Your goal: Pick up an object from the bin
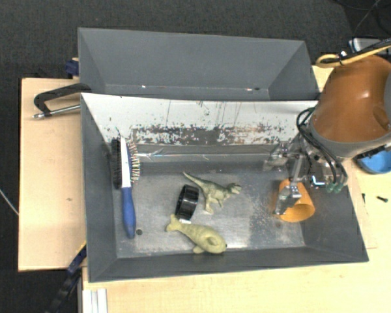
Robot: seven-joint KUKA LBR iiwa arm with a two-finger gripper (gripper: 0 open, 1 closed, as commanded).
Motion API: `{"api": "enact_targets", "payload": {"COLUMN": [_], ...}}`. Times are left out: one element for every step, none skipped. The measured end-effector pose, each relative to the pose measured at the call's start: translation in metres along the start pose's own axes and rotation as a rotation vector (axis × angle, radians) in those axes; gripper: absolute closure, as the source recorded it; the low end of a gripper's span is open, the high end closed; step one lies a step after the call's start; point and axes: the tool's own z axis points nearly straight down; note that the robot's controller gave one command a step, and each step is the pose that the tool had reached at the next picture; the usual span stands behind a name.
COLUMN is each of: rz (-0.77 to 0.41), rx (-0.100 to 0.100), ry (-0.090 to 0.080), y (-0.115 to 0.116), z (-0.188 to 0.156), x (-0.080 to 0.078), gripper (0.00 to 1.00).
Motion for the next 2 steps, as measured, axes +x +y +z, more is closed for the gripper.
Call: {"api": "enact_targets", "payload": {"rz": [-0.347, -0.523], "rx": [0.003, 0.002], "ry": [-0.010, -0.007], "y": [0.085, 0.092], "z": [0.112, 0.082], "x": [-0.052, -0.026], "gripper": [0.00, 0.00]}}
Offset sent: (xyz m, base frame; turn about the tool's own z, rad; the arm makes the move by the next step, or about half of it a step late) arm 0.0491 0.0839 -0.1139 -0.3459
